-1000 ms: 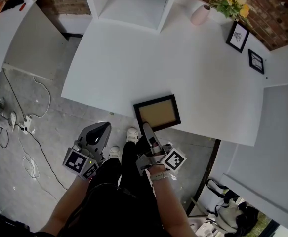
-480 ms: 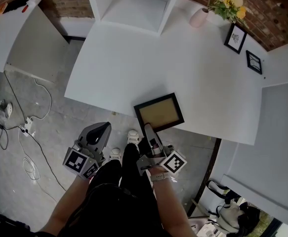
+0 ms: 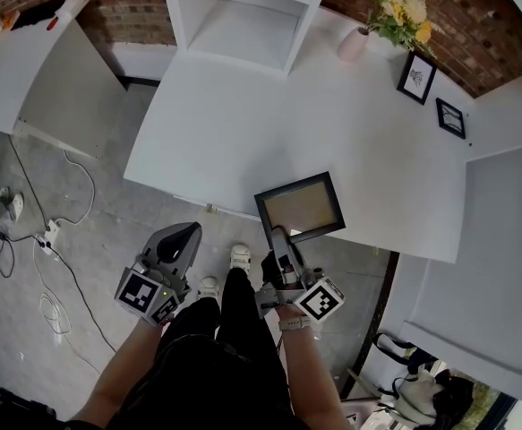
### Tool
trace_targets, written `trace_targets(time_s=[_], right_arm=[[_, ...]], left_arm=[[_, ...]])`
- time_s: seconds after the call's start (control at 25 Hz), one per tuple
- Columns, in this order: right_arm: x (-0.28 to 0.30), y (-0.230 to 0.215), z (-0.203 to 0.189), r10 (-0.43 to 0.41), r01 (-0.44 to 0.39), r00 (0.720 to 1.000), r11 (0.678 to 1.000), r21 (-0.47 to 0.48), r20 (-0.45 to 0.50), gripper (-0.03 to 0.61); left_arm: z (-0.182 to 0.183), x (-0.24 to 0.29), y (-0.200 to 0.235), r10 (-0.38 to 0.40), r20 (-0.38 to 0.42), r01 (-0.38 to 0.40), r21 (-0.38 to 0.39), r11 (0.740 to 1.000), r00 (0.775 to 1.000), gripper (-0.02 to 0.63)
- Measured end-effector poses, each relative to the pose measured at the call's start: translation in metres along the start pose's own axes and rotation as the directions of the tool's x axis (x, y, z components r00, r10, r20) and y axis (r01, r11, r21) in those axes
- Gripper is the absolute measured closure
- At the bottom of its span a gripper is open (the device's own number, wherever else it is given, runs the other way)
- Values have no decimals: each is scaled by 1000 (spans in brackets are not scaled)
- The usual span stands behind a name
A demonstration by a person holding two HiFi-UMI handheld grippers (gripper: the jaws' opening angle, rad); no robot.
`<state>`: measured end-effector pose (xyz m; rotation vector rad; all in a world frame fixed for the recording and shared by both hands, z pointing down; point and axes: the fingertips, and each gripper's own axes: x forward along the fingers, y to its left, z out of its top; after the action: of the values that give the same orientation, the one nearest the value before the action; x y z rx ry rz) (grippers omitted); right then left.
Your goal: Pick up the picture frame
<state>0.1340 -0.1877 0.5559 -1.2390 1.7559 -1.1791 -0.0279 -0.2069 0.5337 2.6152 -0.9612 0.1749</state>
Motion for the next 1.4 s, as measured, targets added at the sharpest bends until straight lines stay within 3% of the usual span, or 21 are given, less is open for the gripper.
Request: trace_targets(time_s=[0.4,0.76,1.2,1.4], right_arm=[[-17,19,17,-14,18,999,991,-131,29,535],[-30,39,31,-25,39,998,962,-269,53,535],[-41,63,53,-54,79,996,875,-477,67,535],[-45,79,59,-56,105,993,819,-564,103,535]], left_arm=[[17,-5,-6,-8,40,7,27,1000,999,611],[39,-10,-7,-2,88,-2,41,999,996,611],[64,-18,-3,14,136,-23,60,998,991,611],[76,-20,-2,10,162,-22,72,997,987,611]])
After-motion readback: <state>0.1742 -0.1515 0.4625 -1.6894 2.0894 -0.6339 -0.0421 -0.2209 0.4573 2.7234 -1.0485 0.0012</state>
